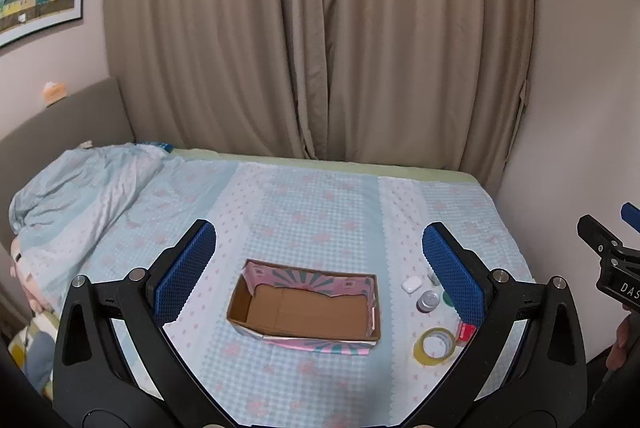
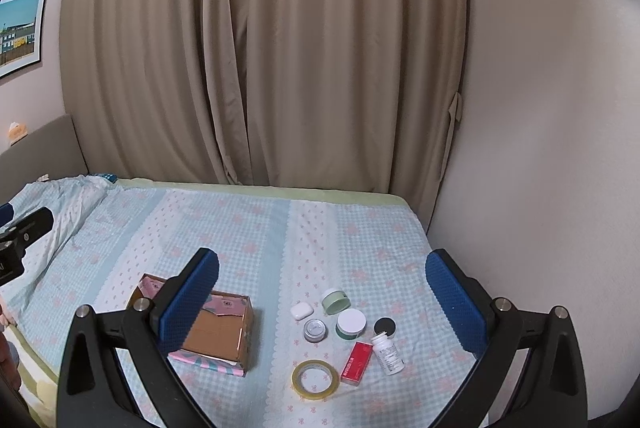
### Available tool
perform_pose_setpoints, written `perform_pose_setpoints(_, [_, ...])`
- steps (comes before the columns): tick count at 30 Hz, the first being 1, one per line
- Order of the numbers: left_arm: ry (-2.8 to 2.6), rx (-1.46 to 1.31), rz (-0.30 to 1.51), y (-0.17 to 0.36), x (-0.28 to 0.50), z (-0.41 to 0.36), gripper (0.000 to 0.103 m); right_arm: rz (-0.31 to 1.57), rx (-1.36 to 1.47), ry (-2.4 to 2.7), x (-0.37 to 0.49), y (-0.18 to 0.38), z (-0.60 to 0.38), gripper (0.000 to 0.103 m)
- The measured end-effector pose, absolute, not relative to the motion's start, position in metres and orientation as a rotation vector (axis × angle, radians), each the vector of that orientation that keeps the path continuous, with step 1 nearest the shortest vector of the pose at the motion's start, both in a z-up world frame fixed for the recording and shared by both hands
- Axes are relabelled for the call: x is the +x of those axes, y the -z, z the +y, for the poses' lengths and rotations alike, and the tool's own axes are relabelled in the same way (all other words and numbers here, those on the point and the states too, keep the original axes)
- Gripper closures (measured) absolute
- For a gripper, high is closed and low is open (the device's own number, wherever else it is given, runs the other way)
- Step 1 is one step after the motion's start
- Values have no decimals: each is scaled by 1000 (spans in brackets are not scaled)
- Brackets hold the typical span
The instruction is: Organize rigid objects
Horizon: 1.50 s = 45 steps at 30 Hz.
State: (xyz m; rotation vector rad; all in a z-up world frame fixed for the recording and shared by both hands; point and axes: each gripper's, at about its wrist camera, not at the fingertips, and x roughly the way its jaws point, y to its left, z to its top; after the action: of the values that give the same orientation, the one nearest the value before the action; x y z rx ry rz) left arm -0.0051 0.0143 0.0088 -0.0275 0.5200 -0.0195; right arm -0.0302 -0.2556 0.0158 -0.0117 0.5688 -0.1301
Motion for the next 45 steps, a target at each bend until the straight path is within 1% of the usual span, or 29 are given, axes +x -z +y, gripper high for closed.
perform_pose_setpoints(45, [50,-20,514,-9,-4,10,0,567,3,140,-39,-10,-262,0])
